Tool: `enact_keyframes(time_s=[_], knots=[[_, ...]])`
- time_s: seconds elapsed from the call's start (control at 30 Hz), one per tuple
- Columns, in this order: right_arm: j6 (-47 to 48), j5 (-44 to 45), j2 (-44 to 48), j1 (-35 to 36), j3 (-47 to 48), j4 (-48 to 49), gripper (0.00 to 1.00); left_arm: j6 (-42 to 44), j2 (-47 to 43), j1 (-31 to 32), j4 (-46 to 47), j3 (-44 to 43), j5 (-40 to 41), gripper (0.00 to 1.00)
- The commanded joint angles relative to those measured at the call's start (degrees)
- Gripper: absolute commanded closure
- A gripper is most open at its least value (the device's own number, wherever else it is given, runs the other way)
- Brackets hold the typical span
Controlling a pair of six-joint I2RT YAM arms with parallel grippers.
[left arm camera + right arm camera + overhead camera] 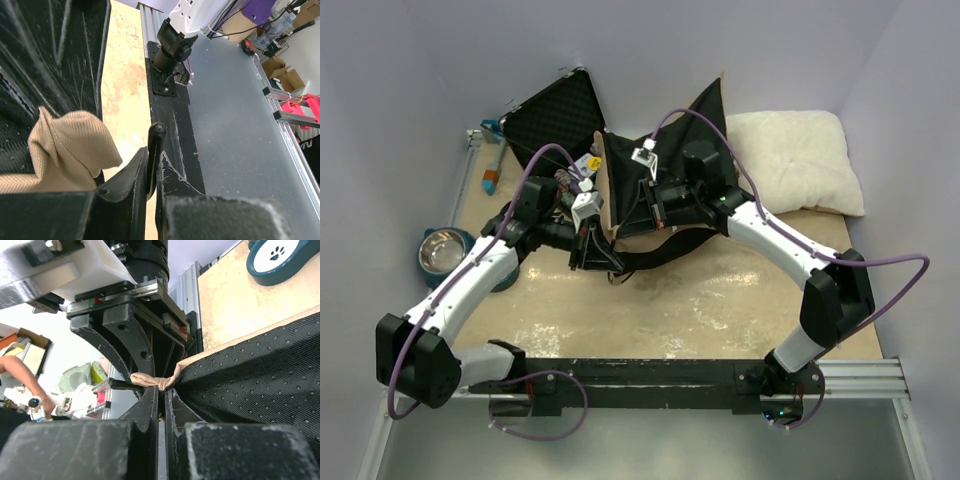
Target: Set up the pet tent
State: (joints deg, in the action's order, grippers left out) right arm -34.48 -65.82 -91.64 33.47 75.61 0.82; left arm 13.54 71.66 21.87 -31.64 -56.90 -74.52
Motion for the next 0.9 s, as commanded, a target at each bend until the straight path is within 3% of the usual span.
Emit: enact_keyframes(time_s=[0.0,0.87], knots=[[-5.0,-3.4,6.2,-2.9,9.4,17.2,1.0,-6.9,3.4,0.0,-14.5,7.6,12.9,1.0],[-12.5,-5.5,7.8,-5.0,8.7,27.4,1.0,-7.4,5.9,-0.6,-14.3,7.8,14.5,1.0]])
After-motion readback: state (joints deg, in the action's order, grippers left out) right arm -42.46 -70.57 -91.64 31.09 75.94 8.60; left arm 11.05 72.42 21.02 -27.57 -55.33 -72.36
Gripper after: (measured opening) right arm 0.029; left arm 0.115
